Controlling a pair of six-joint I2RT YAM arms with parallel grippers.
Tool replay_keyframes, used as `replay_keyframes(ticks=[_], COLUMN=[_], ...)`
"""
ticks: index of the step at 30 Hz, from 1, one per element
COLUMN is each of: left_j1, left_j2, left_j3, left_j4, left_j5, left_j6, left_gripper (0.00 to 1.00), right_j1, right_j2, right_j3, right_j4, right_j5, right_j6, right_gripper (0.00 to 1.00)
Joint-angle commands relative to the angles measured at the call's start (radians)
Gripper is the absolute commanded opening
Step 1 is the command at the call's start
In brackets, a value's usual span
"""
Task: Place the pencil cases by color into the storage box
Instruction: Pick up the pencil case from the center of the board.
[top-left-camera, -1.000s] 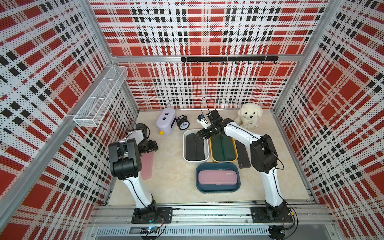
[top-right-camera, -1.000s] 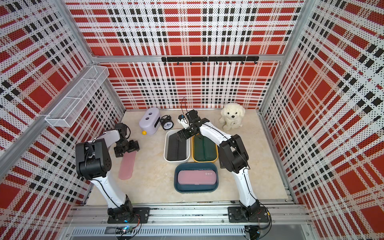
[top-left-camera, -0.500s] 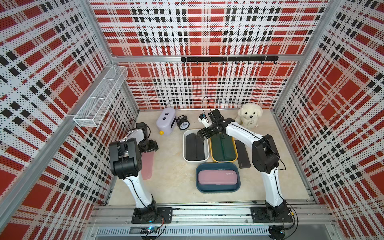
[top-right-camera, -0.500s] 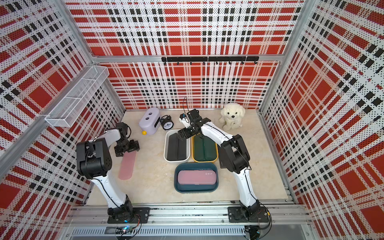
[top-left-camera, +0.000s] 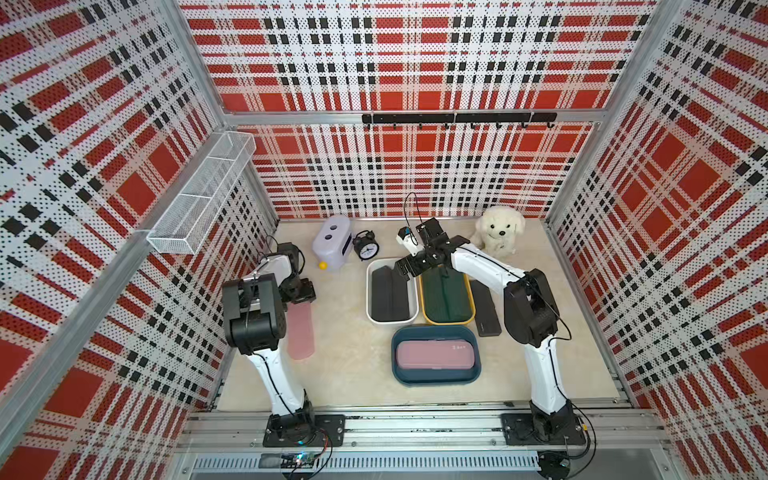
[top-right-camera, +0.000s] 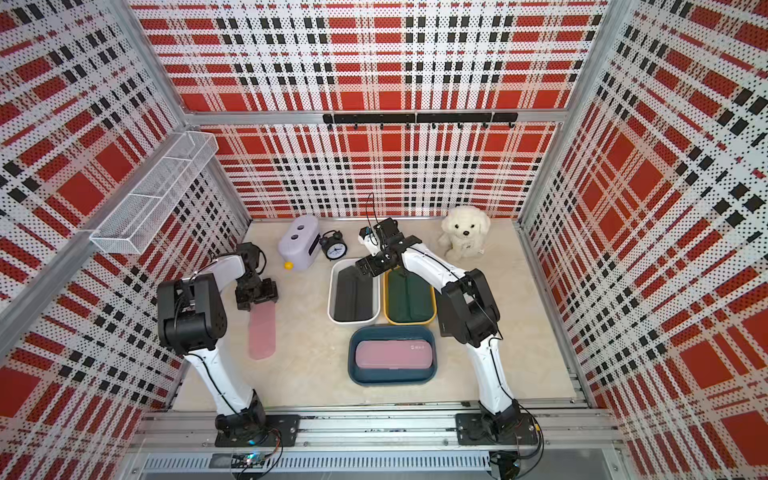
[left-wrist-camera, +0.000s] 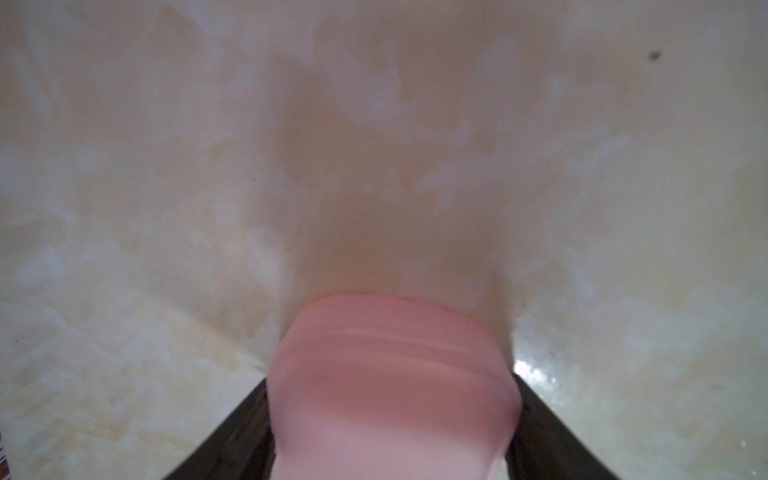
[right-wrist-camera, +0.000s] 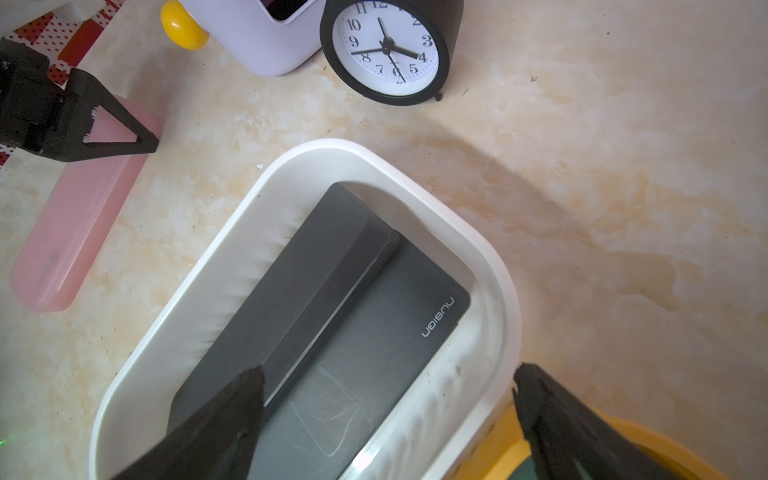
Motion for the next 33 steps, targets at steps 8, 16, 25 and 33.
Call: replay_keyframes(ticks=[8, 16, 25, 33], left_j1=[-0.076, -0.093, -0.111, -0.162], left_j2=[0.039, -0.068, -0.154, -0.212], left_j3=[0.090, 0.111, 0.089, 0.118], left_j4=[-0.069, -0.069, -0.066, -0.077], left_j5=[-0.018, 0.006, 0.009, 0.020], left_j6=[-0.044, -0.083, -0.088, -0.089], left_gripper=[0.58, 0.57, 0.56, 0.56], right_j1=[-0.049, -0.100, -0.112, -0.122], right_j2=[-0.076, -0.125, -0.147, -0.170], right_j3=[-0.056, -0.125, -0.149, -0.179], right_j4=[0.023, 0.041, 0.045, 0.042], right_j5=[0.007, 0.001, 0.001, 0.013], right_j6=[-0.002, -0.007, -0.011, -0.013], right_gripper=[1.00, 1.00, 1.00, 1.00])
